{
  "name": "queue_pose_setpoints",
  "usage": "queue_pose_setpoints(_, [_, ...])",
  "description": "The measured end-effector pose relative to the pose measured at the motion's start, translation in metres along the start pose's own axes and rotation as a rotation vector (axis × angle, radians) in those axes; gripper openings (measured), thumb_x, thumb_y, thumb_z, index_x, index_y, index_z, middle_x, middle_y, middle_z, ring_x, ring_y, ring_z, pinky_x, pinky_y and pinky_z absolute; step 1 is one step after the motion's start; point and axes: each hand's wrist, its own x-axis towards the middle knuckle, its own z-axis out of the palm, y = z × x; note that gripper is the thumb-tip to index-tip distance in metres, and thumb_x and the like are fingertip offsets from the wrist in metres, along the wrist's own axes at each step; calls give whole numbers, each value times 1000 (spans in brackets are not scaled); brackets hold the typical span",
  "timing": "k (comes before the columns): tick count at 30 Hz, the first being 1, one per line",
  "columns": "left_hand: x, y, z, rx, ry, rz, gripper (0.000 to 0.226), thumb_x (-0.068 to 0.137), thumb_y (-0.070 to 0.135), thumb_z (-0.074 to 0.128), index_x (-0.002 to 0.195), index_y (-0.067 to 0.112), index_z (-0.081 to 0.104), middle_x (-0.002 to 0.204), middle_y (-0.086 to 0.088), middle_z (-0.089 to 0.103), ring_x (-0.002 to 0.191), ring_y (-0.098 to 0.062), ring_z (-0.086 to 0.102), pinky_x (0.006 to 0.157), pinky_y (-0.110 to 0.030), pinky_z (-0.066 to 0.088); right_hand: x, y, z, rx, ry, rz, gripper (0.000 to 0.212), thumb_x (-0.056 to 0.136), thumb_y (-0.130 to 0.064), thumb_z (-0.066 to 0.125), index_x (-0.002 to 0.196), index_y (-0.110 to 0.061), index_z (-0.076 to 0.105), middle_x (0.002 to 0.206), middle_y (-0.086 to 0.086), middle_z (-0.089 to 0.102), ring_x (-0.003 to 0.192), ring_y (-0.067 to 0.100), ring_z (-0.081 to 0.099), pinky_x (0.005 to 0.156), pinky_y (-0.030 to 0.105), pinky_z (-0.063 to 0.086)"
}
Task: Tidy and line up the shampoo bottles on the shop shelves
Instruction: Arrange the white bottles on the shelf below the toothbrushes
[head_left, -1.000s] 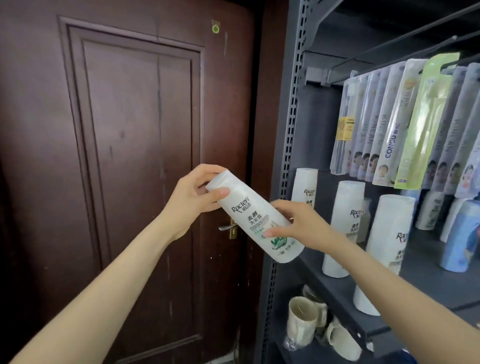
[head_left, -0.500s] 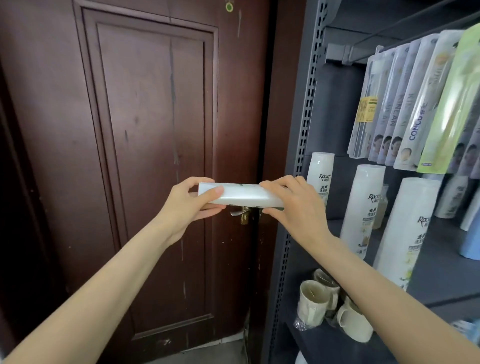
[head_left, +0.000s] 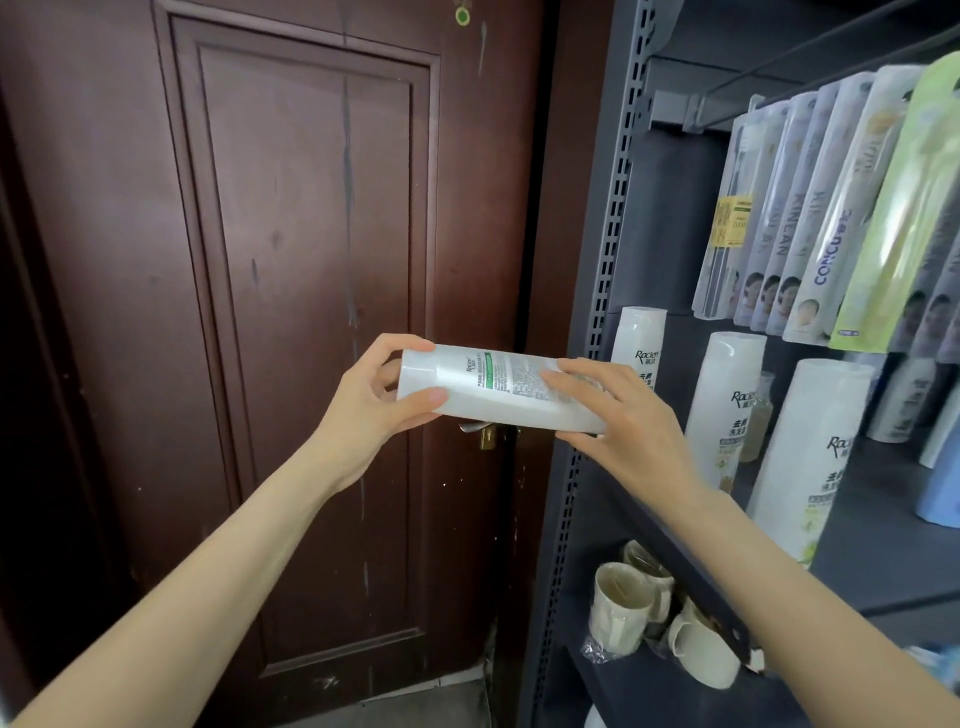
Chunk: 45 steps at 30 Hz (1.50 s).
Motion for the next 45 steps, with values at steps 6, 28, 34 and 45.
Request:
queue_pose_setpoints(6, [4, 2, -2, 72, -12, 33, 40, 73, 8, 75, 104, 26, 58, 109, -1, 65, 99, -20, 65, 86, -43, 55, 0, 0, -1, -52, -15, -15, 69, 63, -18, 85, 127, -19, 58, 125, 4, 60, 113, 15, 45, 85, 35, 50])
queue_pose_setpoints(28, [42, 27, 38, 351, -65, 228, 43, 73, 12, 77, 106, 29, 54, 102, 13, 61, 88, -7, 65, 73, -18, 51, 24, 14, -33, 236, -405, 294, 58, 82, -14, 67, 136, -26, 48, 126, -3, 60, 109, 8, 55, 95, 19, 41])
queue_pose_setpoints(34, [71, 16, 94, 497, -72, 271, 45, 71, 22, 79, 107, 27, 53, 108, 1, 60, 88, -13, 64, 69, -12, 50, 44, 34, -91, -52, -427, 269, 44, 89, -24, 62, 132, -22, 52, 126, 2, 57, 112, 14, 56, 94, 25, 41])
queue_pose_setpoints(45, [128, -6, 189, 674, -1, 170, 47, 68, 41, 78, 105, 27, 53, 106, 1, 54, 96, -19, 54, 83, -36, 47, 46, 121, -131, -237, -611, 365, 26, 93, -14, 54, 116, -11, 65, 113, 4, 67, 98, 19, 60, 87, 27, 45])
